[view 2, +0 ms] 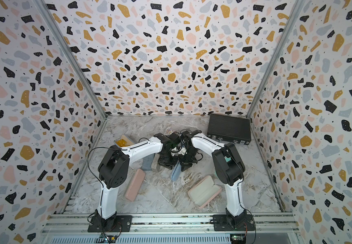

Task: Close the glasses case
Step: Close the glasses case at the center of the board, then pick up the glasses case at the center of the board.

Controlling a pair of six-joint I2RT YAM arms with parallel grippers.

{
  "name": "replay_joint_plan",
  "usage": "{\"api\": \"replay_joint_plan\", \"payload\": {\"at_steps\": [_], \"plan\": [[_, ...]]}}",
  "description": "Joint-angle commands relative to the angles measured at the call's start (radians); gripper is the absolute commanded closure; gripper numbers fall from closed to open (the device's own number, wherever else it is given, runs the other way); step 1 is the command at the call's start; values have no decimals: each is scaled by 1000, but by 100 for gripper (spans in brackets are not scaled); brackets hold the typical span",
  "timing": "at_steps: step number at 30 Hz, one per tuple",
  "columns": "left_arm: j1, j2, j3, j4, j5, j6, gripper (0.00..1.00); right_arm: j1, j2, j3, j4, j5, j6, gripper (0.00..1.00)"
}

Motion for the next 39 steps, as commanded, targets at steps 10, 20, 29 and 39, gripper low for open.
{"api": "replay_joint_plan", "payload": {"at_steps": [10, 20, 29, 39], "plan": [[16, -232, -53, 46, -49, 35, 100, 26, -140, 2, 47, 98, 45, 82], [126, -371, -156, 68, -33, 42, 95, 11, -277, -82, 50, 264, 195, 68], [226, -503, -279, 203, 103, -3, 26, -58, -447, -138, -43, 505, 304, 40], [252, -511, -300, 240, 170, -22, 3, -177, -485, -231, -105, 582, 331, 32]]}}
